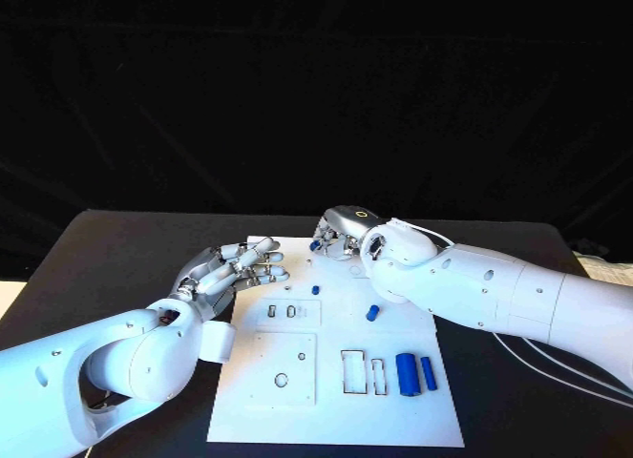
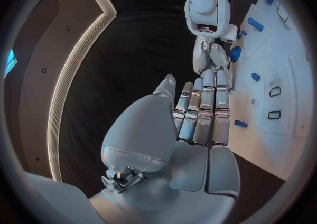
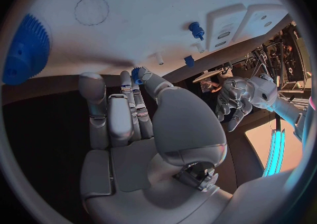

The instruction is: Assemble the parts on the task board

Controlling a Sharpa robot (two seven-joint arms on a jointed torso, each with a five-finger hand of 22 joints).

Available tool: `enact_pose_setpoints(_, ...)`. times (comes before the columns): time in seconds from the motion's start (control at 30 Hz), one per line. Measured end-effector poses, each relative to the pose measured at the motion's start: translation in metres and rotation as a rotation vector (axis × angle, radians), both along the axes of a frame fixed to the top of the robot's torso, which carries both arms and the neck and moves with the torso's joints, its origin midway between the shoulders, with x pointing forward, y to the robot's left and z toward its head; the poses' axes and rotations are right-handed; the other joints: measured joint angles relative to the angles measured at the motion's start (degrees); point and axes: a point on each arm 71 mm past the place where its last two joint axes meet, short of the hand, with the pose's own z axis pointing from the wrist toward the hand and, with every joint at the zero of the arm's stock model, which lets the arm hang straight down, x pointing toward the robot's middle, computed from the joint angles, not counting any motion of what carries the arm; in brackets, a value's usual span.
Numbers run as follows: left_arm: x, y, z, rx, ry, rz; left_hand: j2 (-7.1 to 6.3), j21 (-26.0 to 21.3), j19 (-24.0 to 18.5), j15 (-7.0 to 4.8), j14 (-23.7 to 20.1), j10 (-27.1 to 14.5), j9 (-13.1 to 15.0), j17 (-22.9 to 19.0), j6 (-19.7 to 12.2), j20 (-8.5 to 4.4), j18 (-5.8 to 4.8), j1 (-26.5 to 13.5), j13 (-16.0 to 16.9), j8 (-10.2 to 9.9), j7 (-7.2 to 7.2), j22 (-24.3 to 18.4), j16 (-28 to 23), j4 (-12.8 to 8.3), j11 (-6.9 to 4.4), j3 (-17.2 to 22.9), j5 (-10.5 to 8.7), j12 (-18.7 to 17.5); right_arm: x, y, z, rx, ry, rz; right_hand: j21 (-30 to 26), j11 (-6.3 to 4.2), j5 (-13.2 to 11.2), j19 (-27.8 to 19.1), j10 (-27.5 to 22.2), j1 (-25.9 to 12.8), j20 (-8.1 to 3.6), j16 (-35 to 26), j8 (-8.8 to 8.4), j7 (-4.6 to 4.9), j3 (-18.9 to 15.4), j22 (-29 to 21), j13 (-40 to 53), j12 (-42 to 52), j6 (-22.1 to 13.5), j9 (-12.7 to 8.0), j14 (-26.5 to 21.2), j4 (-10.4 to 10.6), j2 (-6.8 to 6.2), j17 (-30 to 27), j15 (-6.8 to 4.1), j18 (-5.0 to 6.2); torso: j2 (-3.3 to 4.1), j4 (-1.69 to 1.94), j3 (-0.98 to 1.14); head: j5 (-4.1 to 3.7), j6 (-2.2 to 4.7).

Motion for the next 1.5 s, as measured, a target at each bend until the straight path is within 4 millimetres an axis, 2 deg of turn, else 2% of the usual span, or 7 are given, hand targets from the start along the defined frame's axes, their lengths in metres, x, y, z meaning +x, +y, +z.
enact_pose_setpoints(0.37,0.000,-0.001,0.000,-0.001,0.001,-0.003,0.00,0.00,0.00,0.00,0.00,0.00,0.00,-0.01,0.00,0.00,0.00,0.00,0.01,0.00,0.00,0.00,0.00,0.00,0.00,0.00,0.00,0.00,0.001,0.003,-0.002,-0.010,0.004,-0.011,-0.15,1.01,0.08,-1.16,-2.68,-0.85,0.49,-0.47,-0.17,1.10,0.30,-1.04,-0.32,-0.26,-1.40,1.19,0.00,0.98,-1.31,-0.80,0.04,0.00,0.06,0.03,-0.02,0.00,0.04)
enact_pose_setpoints(0.63,0.000,-0.001,0.000,0.000,0.002,-0.002,0.00,0.00,0.00,0.01,-0.01,0.00,0.00,0.05,0.00,0.00,0.00,0.00,-0.06,0.00,0.00,-0.07,0.00,-0.16,0.00,-0.17,0.00,0.00,-0.006,-0.004,-0.001,0.016,-0.008,-0.014,-3.10,2.92,1.16,-4.71,-12.55,0.01,1.84,-2.79,-0.60,2.70,-1.57,-5.63,-0.37,-0.03,-14.42,-0.72,-0.08,1.65,-5.10,-4.65,1.79,0.00,0.09,-0.02,-0.02,0.11,0.05)
enact_pose_setpoints(0.97,0.001,0.005,0.000,0.004,0.003,0.009,0.00,0.00,0.00,0.01,-0.01,0.00,0.00,0.04,0.00,0.00,-0.01,0.00,-0.06,0.00,0.00,-0.06,0.00,-0.16,0.00,-0.16,0.00,0.00,-0.027,-0.056,0.009,0.143,-0.016,-0.059,-0.24,2.26,6.10,-2.90,-5.24,1.03,1.77,0.14,0.87,2.95,-3.04,-1.76,0.78,5.50,-9.52,0.17,0.06,2.17,-5.64,-0.97,1.92,0.01,0.08,-0.27,0.07,0.12,0.07)
enact_pose_setpoints(1.07,0.001,0.006,0.000,0.005,0.004,0.012,0.00,0.00,0.00,0.01,-0.01,0.00,0.01,0.04,0.00,0.00,-0.01,0.00,-0.06,0.00,0.00,-0.06,0.00,-0.16,0.00,-0.16,0.00,0.00,-0.032,-0.079,0.014,0.185,-0.007,-0.091,2.51,1.43,10.57,-0.70,0.18,0.66,0.74,2.97,1.07,2.11,-4.35,2.24,3.08,9.84,-8.51,0.17,-0.01,2.66,-7.22,2.94,0.35,0.00,0.02,-0.51,0.10,0.23,0.17)
enact_pose_setpoints(1.2,0.001,0.007,0.000,0.005,0.005,0.014,0.00,0.00,0.00,0.01,-0.01,0.00,0.00,0.04,0.00,0.00,0.00,0.00,-0.06,0.00,0.00,-0.06,0.00,-0.16,0.00,-0.16,0.00,0.00,-0.036,-0.103,0.019,0.221,0.023,-0.133,7.84,-1.08,12.89,3.20,4.29,0.44,-1.06,8.26,1.07,0.65,-10.31,10.21,26.23,34.64,-9.59,-0.14,-0.04,3.96,-8.68,10.29,-1.41,-1.12,-0.08,-0.88,0.21,0.27,0.31)
enact_pose_setpoints(1.33,0.001,0.007,0.000,0.005,0.005,0.014,0.00,0.00,0.00,0.01,-0.01,0.00,0.01,0.04,0.00,0.00,0.00,0.00,-0.06,0.00,0.00,-0.06,0.00,-0.16,0.00,-0.16,0.00,0.00,-0.035,-0.118,0.017,0.223,0.081,-0.168,11.07,-0.76,11.67,4.88,3.88,0.11,-0.30,11.95,1.10,1.26,-13.99,15.26,50.31,57.23,-11.16,-0.18,0.00,6.16,-7.73,11.74,-0.59,-2.19,-0.13,-1.15,0.32,0.15,0.45)
enact_pose_setpoints(1.5,0.002,0.007,-0.001,0.004,0.006,0.014,0.00,0.00,0.00,0.01,-0.01,0.00,0.01,0.03,0.00,0.00,0.00,0.00,-0.05,0.00,0.00,-0.06,0.00,-0.16,0.00,-0.16,0.00,0.00,-0.031,-0.125,0.011,0.197,0.155,-0.197,12.43,-0.20,11.67,5.27,2.84,1.29,0.09,13.37,1.51,1.57,-16.09,17.61,58.32,64.12,-12.06,-0.17,-0.08,7.31,-6.50,11.75,-0.25,-2.23,-0.09,-1.22,0.37,-0.14,0.39)
